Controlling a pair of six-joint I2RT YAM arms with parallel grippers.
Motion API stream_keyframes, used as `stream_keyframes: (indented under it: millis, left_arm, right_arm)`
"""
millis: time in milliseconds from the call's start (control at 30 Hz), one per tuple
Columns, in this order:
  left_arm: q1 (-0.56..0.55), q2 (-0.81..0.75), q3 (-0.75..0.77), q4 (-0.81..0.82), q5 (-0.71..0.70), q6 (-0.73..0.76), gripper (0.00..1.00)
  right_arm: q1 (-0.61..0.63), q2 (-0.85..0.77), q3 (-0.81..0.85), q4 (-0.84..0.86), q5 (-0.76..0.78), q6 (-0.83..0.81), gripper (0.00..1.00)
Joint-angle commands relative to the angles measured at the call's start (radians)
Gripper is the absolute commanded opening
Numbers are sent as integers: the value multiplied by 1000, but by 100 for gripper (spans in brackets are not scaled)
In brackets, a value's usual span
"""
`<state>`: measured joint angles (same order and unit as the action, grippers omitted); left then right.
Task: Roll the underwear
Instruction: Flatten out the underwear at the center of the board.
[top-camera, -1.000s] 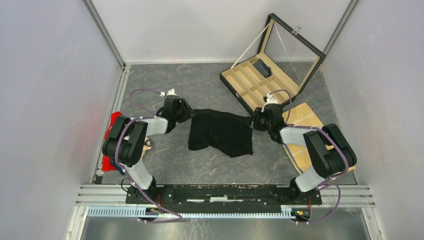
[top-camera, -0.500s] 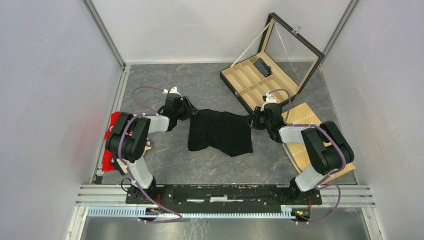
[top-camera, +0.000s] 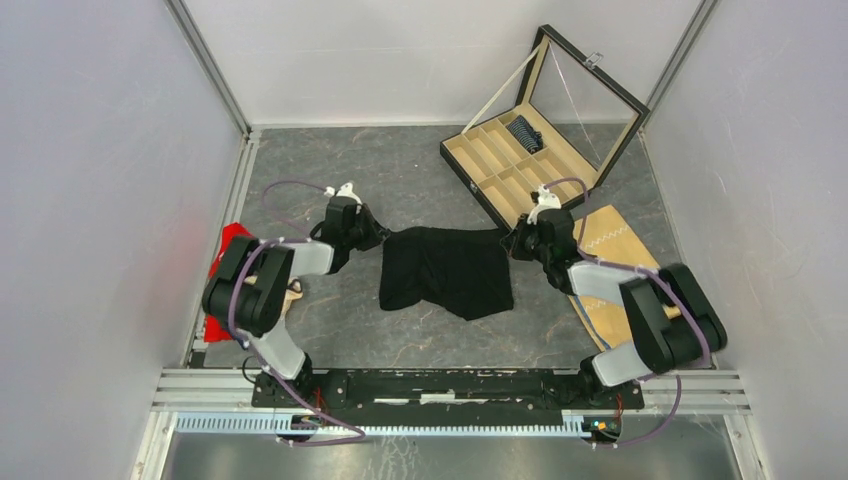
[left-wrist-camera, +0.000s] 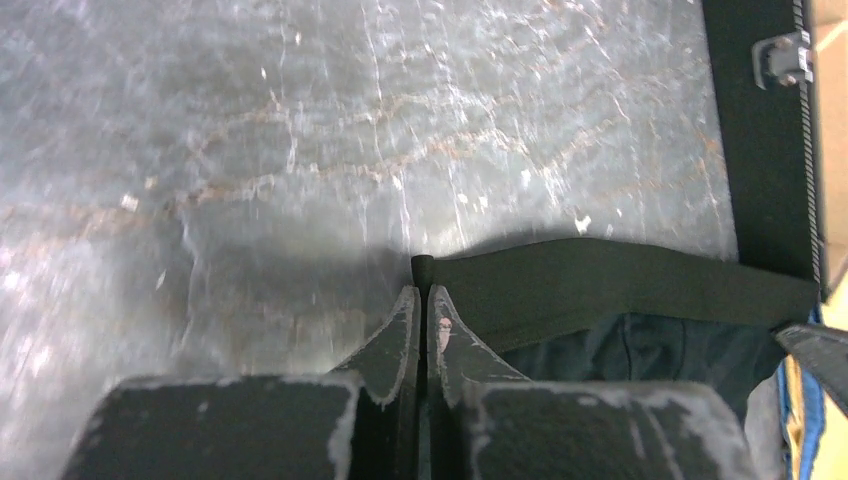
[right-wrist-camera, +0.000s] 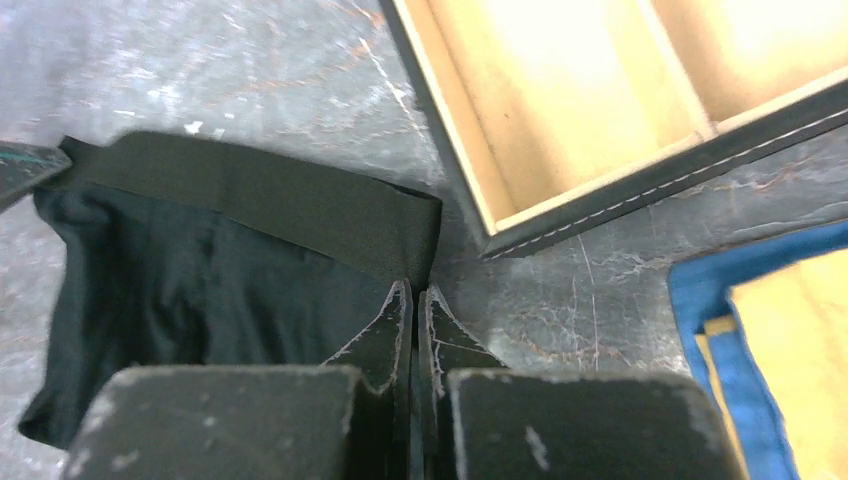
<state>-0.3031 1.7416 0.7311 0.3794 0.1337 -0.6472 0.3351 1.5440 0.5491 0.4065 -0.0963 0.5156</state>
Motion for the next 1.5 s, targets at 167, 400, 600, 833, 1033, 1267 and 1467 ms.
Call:
stream_keyframes:
  millis: [167,400,600,833,1033,1267,1467]
  left_arm:
    - [-5,-555,-184,5,-44,6,2]
    - [-14,-987,-228,-214,-108,-19,2]
    - [-14,-1257,-154,-547,-85,-20,2]
    - [-14,-1392,6,-1009,26,-32,2]
    - [-13,-1402,-177,-915,30,-134,2]
    - [-14,-998,-377,-407,-232,-162,5]
    - [-16,-525,-324,-95,-298,-98,14]
  right_arm:
    - [-3,-465,-26,-151,27,-108,0]
    - [-1,-762,15,-387,-19,-178,0]
    - [-1,-944,137,-635,-152,-218,0]
    - [-1,-1076,208,-938,-298,-184,0]
    - [-2,-1102,-47,-821,-181,-122,0]
    - [-2,-836,-234,-432,13,-107,0]
    - [-1,-583,-242,-224,52,-122,0]
